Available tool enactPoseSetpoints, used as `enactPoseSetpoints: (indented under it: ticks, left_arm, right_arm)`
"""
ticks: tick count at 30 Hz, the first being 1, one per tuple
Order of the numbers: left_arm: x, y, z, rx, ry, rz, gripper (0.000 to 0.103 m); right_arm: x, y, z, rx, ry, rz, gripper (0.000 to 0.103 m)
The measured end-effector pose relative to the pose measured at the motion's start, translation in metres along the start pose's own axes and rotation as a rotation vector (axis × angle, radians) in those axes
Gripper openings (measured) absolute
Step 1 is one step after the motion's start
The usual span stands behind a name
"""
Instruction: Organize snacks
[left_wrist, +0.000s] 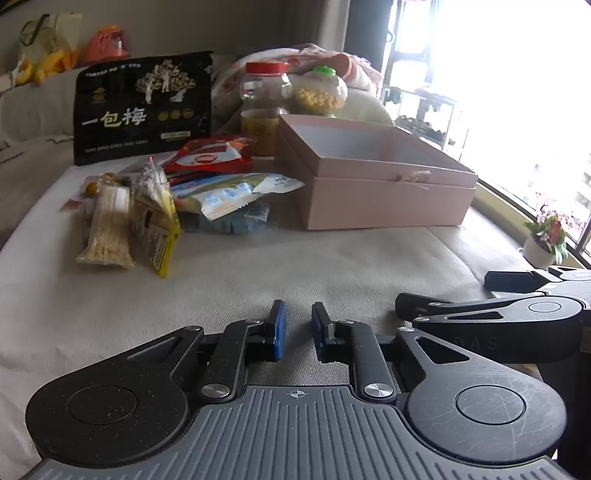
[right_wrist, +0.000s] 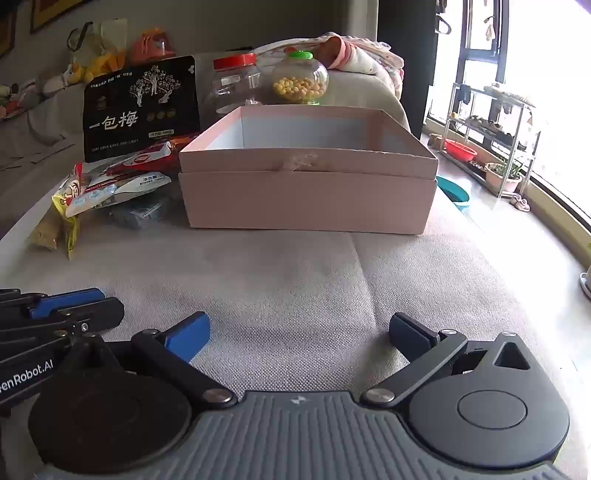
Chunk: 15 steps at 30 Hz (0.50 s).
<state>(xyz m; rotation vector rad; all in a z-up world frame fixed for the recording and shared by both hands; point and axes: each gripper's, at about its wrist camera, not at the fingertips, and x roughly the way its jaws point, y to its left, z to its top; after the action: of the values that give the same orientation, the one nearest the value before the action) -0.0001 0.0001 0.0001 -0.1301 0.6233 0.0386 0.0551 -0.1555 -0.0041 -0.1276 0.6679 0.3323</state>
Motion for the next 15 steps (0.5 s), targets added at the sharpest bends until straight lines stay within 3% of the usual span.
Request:
enactPoseSetpoints:
  ticks: [15]
  left_arm:
    - [-0.0001, 0.0001, 0.0001, -0.006, -0.001, -0.004, 0.019]
  right_arm:
    - [0.0012, 0.0002, -0.0003, 0.003, 0.0, 0.003, 0.103]
